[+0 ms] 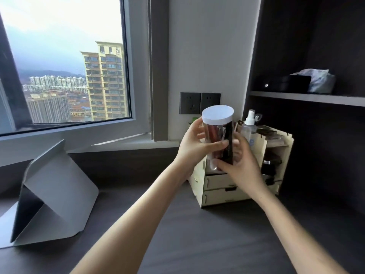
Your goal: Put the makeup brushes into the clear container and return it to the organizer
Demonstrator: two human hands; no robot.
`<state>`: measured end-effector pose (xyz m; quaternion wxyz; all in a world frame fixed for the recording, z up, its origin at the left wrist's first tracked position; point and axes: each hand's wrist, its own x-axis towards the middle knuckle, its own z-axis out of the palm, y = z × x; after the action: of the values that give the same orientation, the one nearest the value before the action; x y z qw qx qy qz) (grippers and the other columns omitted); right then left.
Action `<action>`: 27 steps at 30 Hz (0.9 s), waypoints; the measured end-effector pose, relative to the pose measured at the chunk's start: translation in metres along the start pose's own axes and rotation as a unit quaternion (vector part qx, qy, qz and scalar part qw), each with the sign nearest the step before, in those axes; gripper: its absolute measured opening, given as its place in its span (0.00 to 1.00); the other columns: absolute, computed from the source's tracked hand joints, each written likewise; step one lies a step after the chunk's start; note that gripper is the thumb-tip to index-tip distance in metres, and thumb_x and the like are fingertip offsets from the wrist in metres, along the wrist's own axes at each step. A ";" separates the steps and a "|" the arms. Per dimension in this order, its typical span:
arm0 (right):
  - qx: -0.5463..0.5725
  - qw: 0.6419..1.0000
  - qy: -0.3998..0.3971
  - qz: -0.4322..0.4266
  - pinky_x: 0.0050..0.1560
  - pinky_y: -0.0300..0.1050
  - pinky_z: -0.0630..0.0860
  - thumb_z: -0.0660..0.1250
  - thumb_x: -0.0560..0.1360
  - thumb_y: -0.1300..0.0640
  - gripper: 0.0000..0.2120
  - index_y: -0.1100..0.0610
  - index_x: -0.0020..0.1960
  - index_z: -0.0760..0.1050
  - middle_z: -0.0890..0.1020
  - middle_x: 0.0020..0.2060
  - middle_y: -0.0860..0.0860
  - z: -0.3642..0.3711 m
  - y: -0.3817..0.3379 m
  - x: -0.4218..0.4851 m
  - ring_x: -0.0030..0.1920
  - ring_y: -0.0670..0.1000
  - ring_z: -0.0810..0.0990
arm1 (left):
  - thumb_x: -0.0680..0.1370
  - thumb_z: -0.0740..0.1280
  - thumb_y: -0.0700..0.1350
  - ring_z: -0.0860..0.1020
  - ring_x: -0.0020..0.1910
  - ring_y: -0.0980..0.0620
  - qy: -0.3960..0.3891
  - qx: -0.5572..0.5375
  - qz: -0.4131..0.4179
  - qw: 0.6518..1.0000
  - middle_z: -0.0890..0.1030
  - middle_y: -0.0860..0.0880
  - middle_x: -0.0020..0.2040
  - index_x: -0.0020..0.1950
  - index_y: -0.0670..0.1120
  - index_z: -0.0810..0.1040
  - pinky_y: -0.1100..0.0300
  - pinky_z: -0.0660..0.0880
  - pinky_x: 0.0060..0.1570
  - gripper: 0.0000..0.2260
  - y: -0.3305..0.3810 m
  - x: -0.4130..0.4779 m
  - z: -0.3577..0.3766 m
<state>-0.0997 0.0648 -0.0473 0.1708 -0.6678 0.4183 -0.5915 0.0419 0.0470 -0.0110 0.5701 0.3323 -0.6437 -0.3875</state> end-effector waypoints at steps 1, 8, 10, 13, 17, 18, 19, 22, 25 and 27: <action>-0.013 1.000 0.015 -0.012 0.51 0.24 0.71 0.75 0.66 0.65 0.34 0.34 0.57 0.64 0.76 0.51 0.35 -0.004 0.004 0.009 0.50 0.29 0.76 | 0.61 0.79 0.46 0.77 0.56 0.57 0.003 0.013 0.005 1.000 0.80 0.53 0.56 0.62 0.54 0.74 0.58 0.73 0.55 0.31 0.003 0.007 0.003; -0.080 0.994 0.078 -0.012 0.57 0.32 0.68 0.75 0.67 0.63 0.32 0.51 0.65 0.65 0.75 0.58 0.45 -0.010 0.044 0.047 0.61 0.46 0.74 | 0.68 0.76 0.37 0.77 0.49 0.61 0.030 -0.005 0.083 0.996 0.76 0.50 0.55 0.66 0.55 0.68 0.68 0.76 0.46 0.32 0.008 0.045 0.015; -0.061 0.994 0.089 -0.003 0.55 0.26 0.70 0.75 0.67 0.63 0.30 0.52 0.64 0.65 0.76 0.57 0.46 -0.005 0.054 0.051 0.60 0.47 0.76 | 0.69 0.75 0.37 0.77 0.53 0.54 0.032 0.039 0.110 0.993 0.74 0.47 0.59 0.63 0.52 0.72 0.65 0.77 0.49 0.26 0.002 0.051 0.020; -0.058 0.992 0.111 0.018 0.50 0.24 0.71 0.76 0.66 0.62 0.30 0.53 0.62 0.66 0.79 0.57 0.49 0.001 0.067 0.057 0.57 0.48 0.78 | 0.70 0.75 0.37 0.76 0.56 0.49 0.039 0.092 0.124 0.987 0.74 0.47 0.59 0.57 0.46 0.79 0.59 0.76 0.56 0.17 -0.008 0.063 0.025; -0.138 0.981 0.119 0.062 0.49 0.36 0.72 0.77 0.64 0.57 0.30 0.55 0.61 0.67 0.80 0.56 0.52 0.004 0.077 0.059 0.56 0.52 0.79 | 0.76 0.69 0.41 0.75 0.57 0.47 0.028 0.227 0.128 0.965 0.75 0.47 0.61 0.58 0.45 0.81 0.59 0.71 0.59 0.11 -0.018 0.076 0.026; -0.179 0.973 0.126 0.071 0.49 0.40 0.74 0.77 0.64 0.54 0.30 0.56 0.61 0.67 0.81 0.55 0.52 0.004 0.078 0.059 0.55 0.54 0.80 | 0.78 0.65 0.42 0.73 0.58 0.46 0.023 0.282 0.135 0.950 0.74 0.47 0.64 0.60 0.47 0.80 0.61 0.67 0.59 0.12 -0.021 0.079 0.027; -0.225 0.962 0.133 0.081 0.49 0.44 0.74 0.76 0.64 0.51 0.30 0.57 0.61 0.68 0.82 0.54 0.52 0.004 0.077 0.059 0.54 0.55 0.81 | 0.79 0.61 0.43 0.71 0.61 0.45 0.016 0.335 0.142 0.931 0.74 0.48 0.65 0.62 0.49 0.78 0.61 0.63 0.59 0.14 -0.024 0.081 0.027; -0.327 0.928 0.141 0.107 0.49 0.49 0.75 0.74 0.63 0.44 0.29 0.59 0.57 0.71 0.84 0.49 0.55 0.004 0.074 0.061 0.52 0.58 0.81 | 0.74 0.51 0.46 0.66 0.65 0.44 -0.016 0.423 0.146 0.894 0.73 0.51 0.68 0.67 0.53 0.74 0.54 0.61 0.60 0.24 -0.028 0.086 0.031; -0.342 0.921 0.132 0.132 0.50 0.50 0.75 0.73 0.63 0.44 0.28 0.62 0.53 0.73 0.84 0.47 0.57 0.004 0.072 0.064 0.52 0.59 0.81 | 0.77 0.53 0.44 0.65 0.69 0.46 -0.021 0.448 0.110 0.887 0.72 0.52 0.70 0.69 0.52 0.70 0.52 0.59 0.60 0.21 -0.028 0.091 0.035; -0.351 0.917 0.136 0.133 0.55 0.53 0.75 0.72 0.63 0.44 0.27 0.63 0.51 0.73 0.84 0.47 0.59 0.005 0.071 0.063 0.53 0.60 0.80 | 0.77 0.56 0.40 0.65 0.69 0.46 -0.017 0.435 0.101 0.894 0.74 0.50 0.68 0.68 0.50 0.71 0.51 0.58 0.61 0.19 -0.030 0.093 0.035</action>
<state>-0.1233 -0.0272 -0.0593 -0.0556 -0.5362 0.7034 -0.4633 -0.0056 -0.0437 0.0047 0.3934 0.4737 -0.7878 -0.0144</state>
